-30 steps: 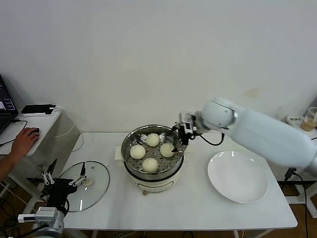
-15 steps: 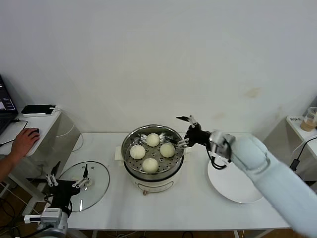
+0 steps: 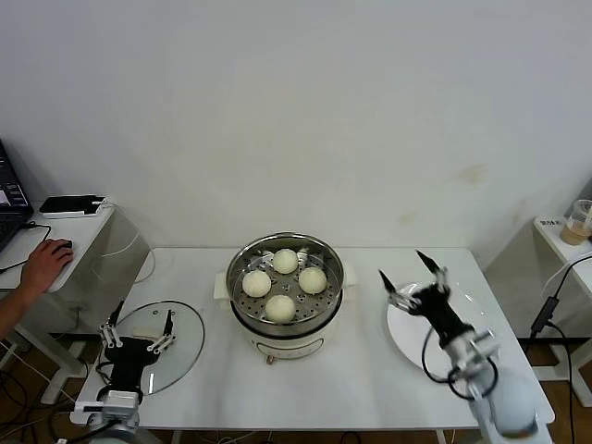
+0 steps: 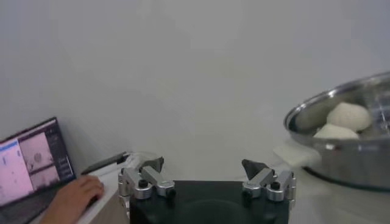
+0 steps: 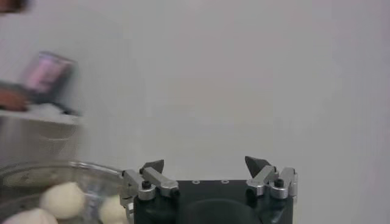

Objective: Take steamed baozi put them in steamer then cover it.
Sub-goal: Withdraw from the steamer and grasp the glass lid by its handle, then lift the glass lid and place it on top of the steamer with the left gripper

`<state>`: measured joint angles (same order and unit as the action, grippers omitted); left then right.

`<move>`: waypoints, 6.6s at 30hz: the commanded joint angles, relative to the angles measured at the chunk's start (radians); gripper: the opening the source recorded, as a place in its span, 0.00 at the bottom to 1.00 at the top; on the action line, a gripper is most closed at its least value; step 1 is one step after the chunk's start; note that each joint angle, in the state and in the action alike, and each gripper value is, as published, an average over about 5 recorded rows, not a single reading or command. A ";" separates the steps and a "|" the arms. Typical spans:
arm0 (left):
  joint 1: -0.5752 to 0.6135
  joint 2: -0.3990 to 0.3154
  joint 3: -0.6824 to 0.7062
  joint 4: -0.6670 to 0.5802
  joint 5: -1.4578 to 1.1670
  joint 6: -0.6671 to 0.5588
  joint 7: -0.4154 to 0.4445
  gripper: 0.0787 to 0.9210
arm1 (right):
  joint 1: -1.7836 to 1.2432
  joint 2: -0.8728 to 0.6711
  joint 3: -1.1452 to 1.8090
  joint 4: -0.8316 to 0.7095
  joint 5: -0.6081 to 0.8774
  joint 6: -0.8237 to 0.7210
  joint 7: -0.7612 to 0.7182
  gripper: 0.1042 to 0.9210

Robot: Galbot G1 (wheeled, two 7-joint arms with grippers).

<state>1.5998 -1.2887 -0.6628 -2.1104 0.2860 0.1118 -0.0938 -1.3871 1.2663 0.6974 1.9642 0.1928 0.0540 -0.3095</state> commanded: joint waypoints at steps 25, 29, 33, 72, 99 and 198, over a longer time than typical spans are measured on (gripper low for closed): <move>-0.083 0.206 0.025 0.410 1.192 -0.076 0.016 0.88 | -0.298 0.243 0.140 0.150 -0.085 0.004 0.139 0.88; -0.136 0.209 0.038 0.469 1.190 -0.070 0.028 0.88 | -0.303 0.250 0.137 0.150 -0.094 0.006 0.139 0.88; -0.184 0.216 0.054 0.521 1.187 -0.068 0.030 0.88 | -0.308 0.257 0.135 0.151 -0.104 0.008 0.139 0.88; -0.390 0.231 0.138 0.711 1.131 -0.069 0.023 0.79 | -0.303 0.276 0.131 0.130 -0.153 0.021 0.127 0.88; -0.328 0.214 0.112 0.624 1.033 -0.109 -0.026 0.10 | -0.307 0.269 0.125 0.137 -0.156 0.037 0.124 0.88; -0.719 -0.183 0.719 0.341 1.226 0.500 0.447 0.07 | -0.244 0.257 -0.067 0.073 -0.466 -0.051 0.167 0.88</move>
<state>0.8948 -1.4016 0.0329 -1.8169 1.4691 0.6078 0.3331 -1.6307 1.5217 0.6362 2.0415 -0.2594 0.0074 -0.1438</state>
